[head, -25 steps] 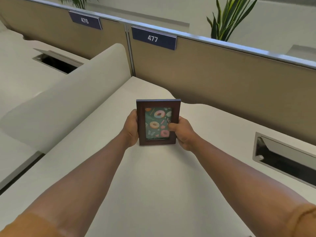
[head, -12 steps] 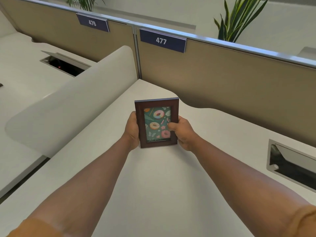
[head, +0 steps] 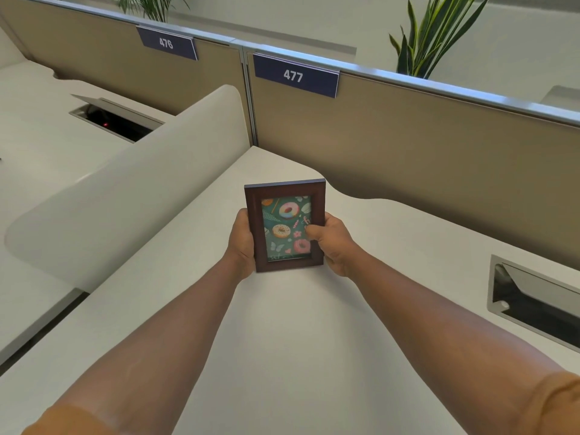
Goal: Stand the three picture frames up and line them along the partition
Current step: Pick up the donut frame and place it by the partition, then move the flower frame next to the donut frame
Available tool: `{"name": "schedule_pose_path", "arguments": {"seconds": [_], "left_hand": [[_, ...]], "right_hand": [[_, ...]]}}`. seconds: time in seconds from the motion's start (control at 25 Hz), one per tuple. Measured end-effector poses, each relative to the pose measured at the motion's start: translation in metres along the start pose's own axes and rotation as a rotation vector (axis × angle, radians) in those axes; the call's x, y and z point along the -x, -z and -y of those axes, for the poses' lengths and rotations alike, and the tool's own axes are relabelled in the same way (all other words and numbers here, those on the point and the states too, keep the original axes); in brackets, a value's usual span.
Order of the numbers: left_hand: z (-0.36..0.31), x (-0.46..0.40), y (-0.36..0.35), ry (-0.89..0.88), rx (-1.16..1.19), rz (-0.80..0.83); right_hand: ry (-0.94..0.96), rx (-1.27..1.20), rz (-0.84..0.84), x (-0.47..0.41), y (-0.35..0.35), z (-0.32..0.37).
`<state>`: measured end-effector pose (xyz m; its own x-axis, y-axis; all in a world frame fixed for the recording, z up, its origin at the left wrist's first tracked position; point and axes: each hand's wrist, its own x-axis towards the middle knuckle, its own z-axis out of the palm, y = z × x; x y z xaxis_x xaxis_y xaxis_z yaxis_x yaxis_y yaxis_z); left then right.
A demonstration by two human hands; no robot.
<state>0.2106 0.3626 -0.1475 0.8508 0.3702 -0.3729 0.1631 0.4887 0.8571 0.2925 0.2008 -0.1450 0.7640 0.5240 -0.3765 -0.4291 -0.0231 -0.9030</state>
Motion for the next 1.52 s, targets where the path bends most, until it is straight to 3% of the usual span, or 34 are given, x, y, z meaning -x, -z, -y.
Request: {"name": "schedule_pose_path", "arguments": {"seconds": [0.2,0.36,0.48,0.64,1.04,1.52], "left_hand": [[0.004,0.002,0.002,0.009,0.0,-0.062],[0.022,0.019,0.007,-0.068,0.049,-0.353],[0.044,0.043,0.004,-0.227,0.123,-0.554],[0.067,0.088,-0.008,-0.197,0.015,-0.64],[0.133,0.224,-0.049,-0.085,-0.015,-0.403],[0.216,0.343,-0.124,-0.01,-0.314,0.016]], "right_hand": [[-0.003,-0.008,-0.011,-0.001,0.0,-0.003],[0.009,0.004,-0.044,0.011,0.009,-0.016],[0.045,0.076,-0.202,0.036,0.018,-0.029],[0.046,0.087,-0.353,0.096,0.022,-0.054],[-0.022,0.114,-0.335,0.26,0.035,-0.106],[0.096,0.219,-0.367,0.424,0.081,-0.189]]}}
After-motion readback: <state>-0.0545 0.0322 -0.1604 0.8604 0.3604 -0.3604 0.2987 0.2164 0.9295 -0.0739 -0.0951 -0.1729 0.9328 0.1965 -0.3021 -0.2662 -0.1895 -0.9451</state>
